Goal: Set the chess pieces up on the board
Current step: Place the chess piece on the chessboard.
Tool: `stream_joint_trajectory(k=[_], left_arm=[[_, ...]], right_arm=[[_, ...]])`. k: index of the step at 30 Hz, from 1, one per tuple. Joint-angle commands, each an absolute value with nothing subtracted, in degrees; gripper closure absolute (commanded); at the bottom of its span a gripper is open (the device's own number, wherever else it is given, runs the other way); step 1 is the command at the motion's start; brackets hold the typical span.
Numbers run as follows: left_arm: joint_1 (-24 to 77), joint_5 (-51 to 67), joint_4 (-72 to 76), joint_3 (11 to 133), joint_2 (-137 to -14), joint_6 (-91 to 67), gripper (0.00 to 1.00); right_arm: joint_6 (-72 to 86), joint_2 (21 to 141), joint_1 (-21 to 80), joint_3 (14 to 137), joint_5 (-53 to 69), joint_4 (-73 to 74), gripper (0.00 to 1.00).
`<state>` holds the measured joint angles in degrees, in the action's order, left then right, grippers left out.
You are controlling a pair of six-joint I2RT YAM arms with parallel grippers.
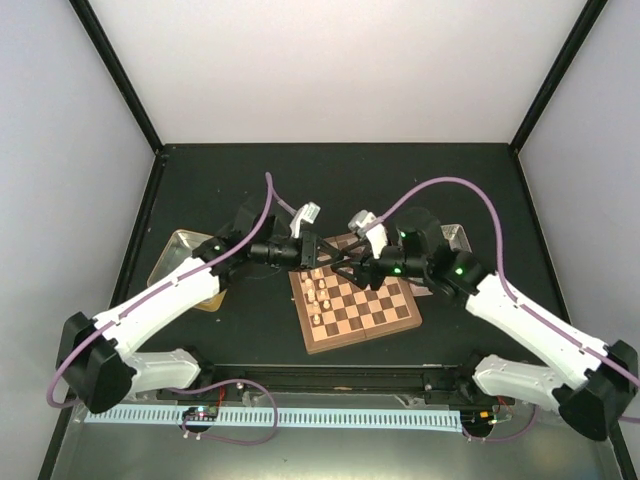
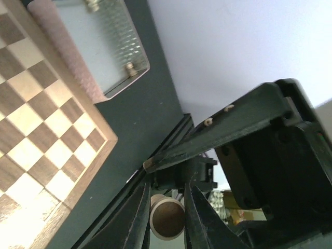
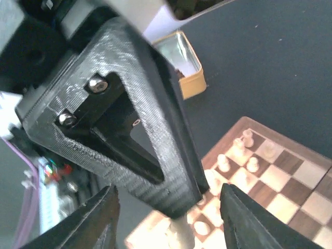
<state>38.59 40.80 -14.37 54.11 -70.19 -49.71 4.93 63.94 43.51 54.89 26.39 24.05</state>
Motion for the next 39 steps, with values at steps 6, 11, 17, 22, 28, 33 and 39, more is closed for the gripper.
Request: stream_joint_trajectory(k=[6, 11, 17, 22, 28, 33, 39], left_arm=[[36.64, 37.93, 5.39, 50.65, -60.52, -60.81, 0.96], [36.47, 38.51, 15.54, 49.45, -59.59, -70.99, 0.95], [36.46, 39.39, 25.68, 47.67, -60.52, -80.44, 0.95], [36.41, 39.53, 26.91, 47.12, -60.99, -82.42, 0.95], [36.42, 39.04, 26.38, 47.09, -61.10, -82.45, 0.95], [36.41, 38.54, 26.23, 47.34, -61.50, -82.26, 0.96], [36.46, 38.49, 24.88, 47.21, -61.75, -81.36, 0.96]], right_arm=[[49.89, 47.28, 43.57, 39.77, 14.08, -10.57, 0.32], [64.35, 47.72, 43.56, 38.65, 12.47, -16.29, 0.32], [71.70, 52.25, 43.59, 40.98, 21.26, -25.37, 0.47], [73.49, 53.07, 43.55, 41.39, 22.14, -26.50, 0.66], [74.50, 53.17, 43.59, 41.61, 22.94, -26.36, 0.77], [75.30, 53.61, 43.59, 42.01, 24.94, -26.70, 0.78], [75.26, 53.86, 43.57, 42.30, 25.86, -26.29, 0.95]])
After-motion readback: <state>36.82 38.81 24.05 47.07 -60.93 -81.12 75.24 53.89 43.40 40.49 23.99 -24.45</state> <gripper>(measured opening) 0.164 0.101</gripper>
